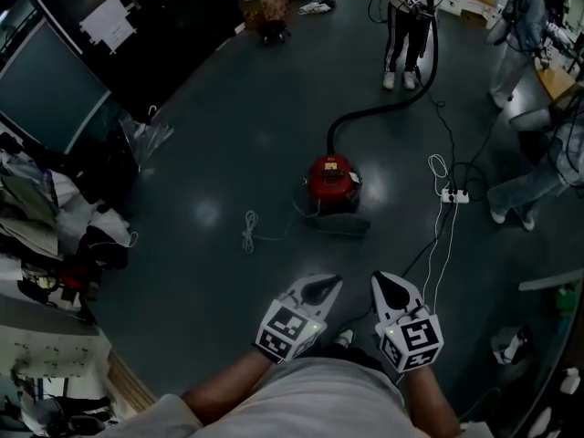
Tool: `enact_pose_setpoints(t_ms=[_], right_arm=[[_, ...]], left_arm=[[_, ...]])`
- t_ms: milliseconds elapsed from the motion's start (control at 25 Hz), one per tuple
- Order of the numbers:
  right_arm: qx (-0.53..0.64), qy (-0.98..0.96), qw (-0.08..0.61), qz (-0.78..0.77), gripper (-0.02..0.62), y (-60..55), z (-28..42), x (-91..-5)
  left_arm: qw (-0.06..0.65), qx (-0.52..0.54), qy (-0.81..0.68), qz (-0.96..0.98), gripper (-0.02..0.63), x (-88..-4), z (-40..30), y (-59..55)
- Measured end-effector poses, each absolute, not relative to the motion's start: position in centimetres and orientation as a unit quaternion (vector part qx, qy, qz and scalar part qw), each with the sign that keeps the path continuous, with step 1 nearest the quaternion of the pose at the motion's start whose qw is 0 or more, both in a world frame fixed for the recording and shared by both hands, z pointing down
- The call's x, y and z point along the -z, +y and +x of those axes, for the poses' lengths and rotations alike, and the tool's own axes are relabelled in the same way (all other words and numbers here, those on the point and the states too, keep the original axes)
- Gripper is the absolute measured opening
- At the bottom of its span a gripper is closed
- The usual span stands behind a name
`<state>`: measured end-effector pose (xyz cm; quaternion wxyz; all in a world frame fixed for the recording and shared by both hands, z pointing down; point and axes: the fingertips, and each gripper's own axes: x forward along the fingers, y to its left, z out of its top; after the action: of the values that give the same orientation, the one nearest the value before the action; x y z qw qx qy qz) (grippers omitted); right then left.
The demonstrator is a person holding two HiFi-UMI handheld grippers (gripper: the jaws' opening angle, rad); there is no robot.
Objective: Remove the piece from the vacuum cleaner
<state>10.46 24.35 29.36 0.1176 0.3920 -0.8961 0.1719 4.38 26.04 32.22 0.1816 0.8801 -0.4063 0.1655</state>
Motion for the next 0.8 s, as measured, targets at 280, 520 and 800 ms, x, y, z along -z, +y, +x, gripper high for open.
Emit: enact_pose_setpoints(t_ms=[280, 520, 800], right_arm=[[-0.183, -0.888, 0.131, 0.401, 0.017, 18.4, 7.6, -31.7], [-0.189, -0.877, 0.146, 0.418, 0.017, 10.7, 4.6, -34.7], [-0.204, -0.854, 0.166, 0.449, 0.017, 2.5, 2.3, -38.8]], left_arm=[[0.165, -0.190, -0.382, 0.889, 0.006, -35.0, 1.8, 19.6], [0.146, -0.223, -0.339, 0.903, 0.005, -39.0, -0.8, 11.3], [0.121, -0.255, -0.297, 0.912, 0.005, -44.5, -3.1, 2.8]])
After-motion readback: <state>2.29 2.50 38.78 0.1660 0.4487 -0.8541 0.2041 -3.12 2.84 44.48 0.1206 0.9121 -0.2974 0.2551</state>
